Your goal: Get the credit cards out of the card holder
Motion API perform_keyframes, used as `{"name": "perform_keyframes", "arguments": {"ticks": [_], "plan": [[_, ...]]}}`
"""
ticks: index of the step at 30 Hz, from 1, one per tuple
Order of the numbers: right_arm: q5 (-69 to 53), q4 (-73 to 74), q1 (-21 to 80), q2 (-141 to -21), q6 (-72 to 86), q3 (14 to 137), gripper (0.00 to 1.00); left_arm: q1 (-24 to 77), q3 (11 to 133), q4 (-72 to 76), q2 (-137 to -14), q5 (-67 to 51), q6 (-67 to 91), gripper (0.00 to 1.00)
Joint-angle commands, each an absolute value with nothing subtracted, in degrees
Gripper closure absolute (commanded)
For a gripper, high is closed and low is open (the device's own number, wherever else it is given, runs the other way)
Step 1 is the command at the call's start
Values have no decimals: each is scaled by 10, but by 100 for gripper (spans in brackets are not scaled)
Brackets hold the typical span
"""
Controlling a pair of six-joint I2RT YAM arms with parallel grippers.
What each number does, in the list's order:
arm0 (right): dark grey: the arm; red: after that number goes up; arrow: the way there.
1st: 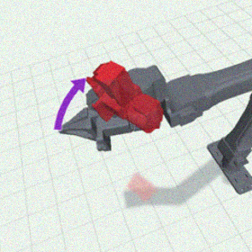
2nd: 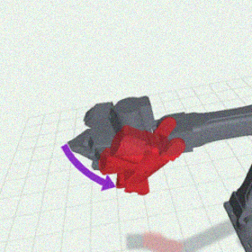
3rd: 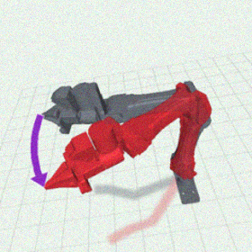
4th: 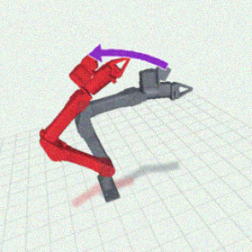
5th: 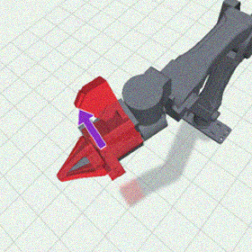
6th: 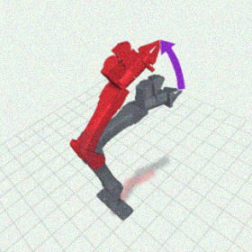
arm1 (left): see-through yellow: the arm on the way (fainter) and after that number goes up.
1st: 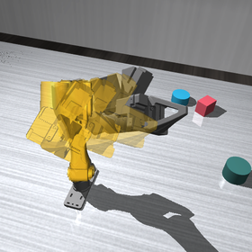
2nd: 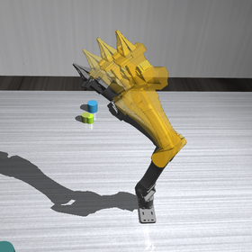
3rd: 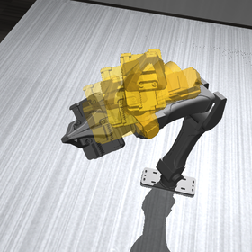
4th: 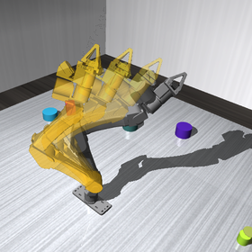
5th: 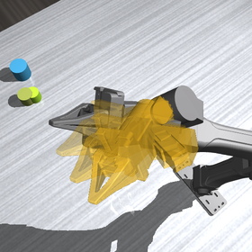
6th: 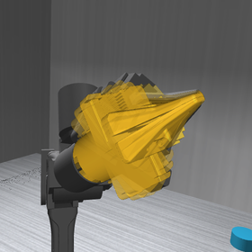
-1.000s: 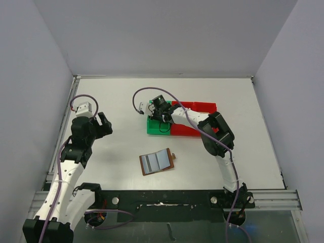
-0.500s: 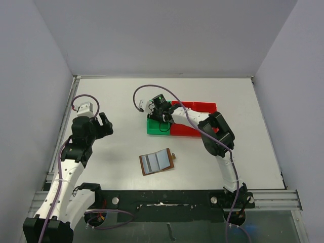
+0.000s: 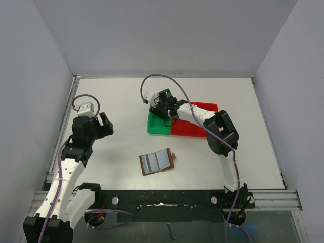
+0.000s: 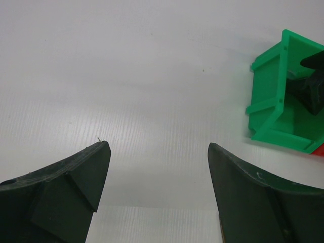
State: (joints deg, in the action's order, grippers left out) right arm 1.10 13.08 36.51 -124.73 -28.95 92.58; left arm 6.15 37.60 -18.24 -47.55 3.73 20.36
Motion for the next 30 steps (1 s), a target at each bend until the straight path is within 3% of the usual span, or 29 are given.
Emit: {"name": "perform_keyframes", "arguments": {"ticks": [1,14,24,26,30], "plan": [[-17,82,359,-1176,-249,948,49,57,382,-155,-477,25,196,23],[-21,89,357,-1170,-223,934,49,57,383,-156,-486,20,194,23],[-43,-1,348,-987,-12,819,45,57,383,-154,-500,2,195,23],[-47,19,341,-956,41,803,41,57,382,-153,-502,0,196,23],[-90,103,316,-927,125,808,43,57,382,-152,-508,-3,197,23]]}}
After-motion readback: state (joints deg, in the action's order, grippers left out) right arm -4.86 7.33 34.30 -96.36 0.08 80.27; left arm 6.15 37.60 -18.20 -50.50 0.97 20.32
